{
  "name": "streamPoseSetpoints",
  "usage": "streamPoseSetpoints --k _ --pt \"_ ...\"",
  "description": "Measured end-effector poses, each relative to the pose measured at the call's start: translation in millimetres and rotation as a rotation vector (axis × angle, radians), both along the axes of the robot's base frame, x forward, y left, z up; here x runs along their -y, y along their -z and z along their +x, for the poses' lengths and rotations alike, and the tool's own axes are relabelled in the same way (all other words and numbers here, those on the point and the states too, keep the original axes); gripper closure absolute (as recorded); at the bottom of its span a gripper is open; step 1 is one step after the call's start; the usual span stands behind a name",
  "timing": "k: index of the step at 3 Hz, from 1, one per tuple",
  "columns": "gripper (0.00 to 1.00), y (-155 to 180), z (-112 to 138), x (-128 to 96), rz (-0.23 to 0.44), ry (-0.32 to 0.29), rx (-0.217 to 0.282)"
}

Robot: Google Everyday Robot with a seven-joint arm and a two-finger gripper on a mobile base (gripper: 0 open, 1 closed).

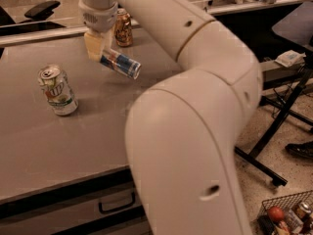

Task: Place redbull can upright

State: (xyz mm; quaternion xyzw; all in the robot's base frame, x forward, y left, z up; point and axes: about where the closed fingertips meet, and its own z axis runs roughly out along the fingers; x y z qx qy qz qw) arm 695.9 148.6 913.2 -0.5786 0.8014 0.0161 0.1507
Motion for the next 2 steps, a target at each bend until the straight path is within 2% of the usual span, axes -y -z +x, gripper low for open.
streamPoseSetpoints --k 1,2 --pt "1.0 -50 -15 17 0.246 -0.086 0.03" --pt "1.0 -67 -27 33 0.482 -0.148 0.007"
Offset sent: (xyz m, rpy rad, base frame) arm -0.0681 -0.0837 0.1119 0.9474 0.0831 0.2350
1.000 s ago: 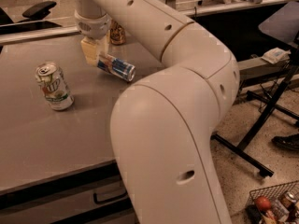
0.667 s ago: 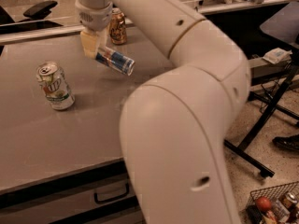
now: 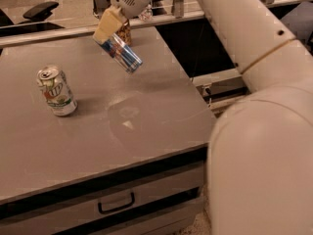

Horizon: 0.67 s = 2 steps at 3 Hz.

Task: Place redbull can upright

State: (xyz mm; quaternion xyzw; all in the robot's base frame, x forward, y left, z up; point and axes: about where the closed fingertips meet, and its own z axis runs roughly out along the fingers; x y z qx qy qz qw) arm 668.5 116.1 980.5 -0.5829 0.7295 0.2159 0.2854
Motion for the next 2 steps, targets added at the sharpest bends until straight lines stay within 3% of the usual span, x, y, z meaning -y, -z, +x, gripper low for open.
streamPoseSetpoints --k 1,2 --pt "1.0 -11 -22 14 0.242 -0.07 -0.041" --pt "1.0 -19 -48 30 0.453 -0.143 -0.032"
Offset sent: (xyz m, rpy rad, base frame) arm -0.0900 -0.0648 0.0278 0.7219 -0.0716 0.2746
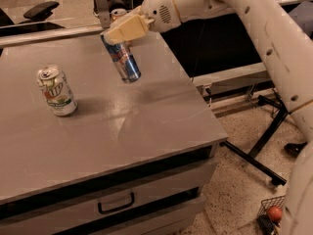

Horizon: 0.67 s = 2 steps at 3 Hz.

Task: Place redbull can upright

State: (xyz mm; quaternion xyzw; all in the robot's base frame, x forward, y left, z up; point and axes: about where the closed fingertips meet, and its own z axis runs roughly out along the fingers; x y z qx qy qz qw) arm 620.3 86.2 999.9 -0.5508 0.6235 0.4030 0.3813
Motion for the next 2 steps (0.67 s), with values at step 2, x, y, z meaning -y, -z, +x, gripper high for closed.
streamPoseSetpoints --k 2 --pt "1.0 11 -39 24 0.221 -0.077 0.155"
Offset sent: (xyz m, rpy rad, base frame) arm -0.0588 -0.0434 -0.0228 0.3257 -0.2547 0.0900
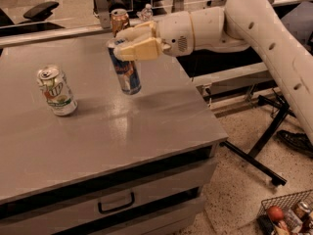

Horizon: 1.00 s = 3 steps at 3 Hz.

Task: Place redbull can upright

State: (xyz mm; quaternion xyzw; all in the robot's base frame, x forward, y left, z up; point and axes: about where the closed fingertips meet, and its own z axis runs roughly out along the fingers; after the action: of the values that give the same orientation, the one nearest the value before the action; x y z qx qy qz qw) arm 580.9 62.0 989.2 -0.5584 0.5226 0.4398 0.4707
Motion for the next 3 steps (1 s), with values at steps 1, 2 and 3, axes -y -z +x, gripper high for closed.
streamPoseSetpoints --k 1,2,3 --pt "1.0 8 -10 6 0.065 -0.005 0.034" --pt "1.0 16 -17 9 0.102 -0.006 0.047" --pt "1.0 28 -25 11 0.124 -0.003 0.057"
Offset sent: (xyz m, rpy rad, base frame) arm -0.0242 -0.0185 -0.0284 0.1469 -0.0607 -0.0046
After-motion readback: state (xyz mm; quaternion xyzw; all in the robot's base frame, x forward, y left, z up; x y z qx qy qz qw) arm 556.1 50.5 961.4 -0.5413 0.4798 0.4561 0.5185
